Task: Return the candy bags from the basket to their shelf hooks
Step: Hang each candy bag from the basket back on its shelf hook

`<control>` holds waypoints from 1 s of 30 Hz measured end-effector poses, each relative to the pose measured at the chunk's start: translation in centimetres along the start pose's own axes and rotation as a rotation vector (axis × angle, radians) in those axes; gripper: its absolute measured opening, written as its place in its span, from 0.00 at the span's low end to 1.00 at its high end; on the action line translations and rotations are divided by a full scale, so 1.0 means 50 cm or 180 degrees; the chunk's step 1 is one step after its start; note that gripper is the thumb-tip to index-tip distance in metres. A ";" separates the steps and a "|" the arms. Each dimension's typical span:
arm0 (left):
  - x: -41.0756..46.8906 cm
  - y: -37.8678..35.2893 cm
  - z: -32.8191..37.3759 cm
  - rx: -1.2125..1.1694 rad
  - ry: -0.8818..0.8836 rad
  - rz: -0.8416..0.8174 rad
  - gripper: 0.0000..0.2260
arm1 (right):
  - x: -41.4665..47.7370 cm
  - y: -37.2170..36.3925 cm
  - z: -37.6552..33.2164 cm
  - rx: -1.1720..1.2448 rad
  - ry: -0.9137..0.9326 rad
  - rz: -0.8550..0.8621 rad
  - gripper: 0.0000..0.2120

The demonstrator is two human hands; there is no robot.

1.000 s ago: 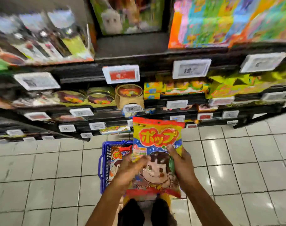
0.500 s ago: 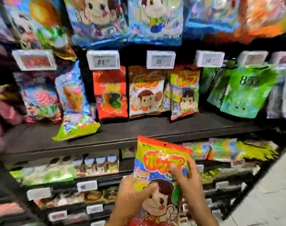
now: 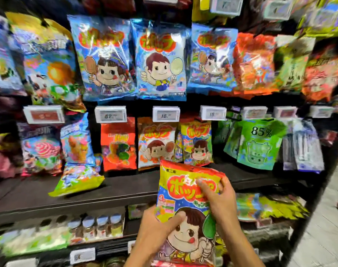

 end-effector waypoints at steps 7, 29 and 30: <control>0.134 -0.123 0.000 -0.0087 -0.0129 0.0114 0.08 | 0.146 0.099 -0.009 0.0529 -0.0537 -0.0215 0.30; 0.377 -0.181 0.065 -0.0604 -0.0399 0.0668 0.18 | 0.453 0.085 -0.070 0.0546 -0.0846 -0.0650 0.08; 0.382 -0.179 0.065 -0.0619 -0.0407 0.0659 0.17 | 0.457 0.082 -0.069 0.0527 -0.0846 -0.0590 0.06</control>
Point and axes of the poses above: each hand's wrist, its own x-axis towards the middle knuckle, its own y-axis out of the back of the hand, z = x × y, the point moved 2 cm from there along x, towards the middle knuckle, and after that the axes turned 8 degrees about -z, right-handed, at the moved point
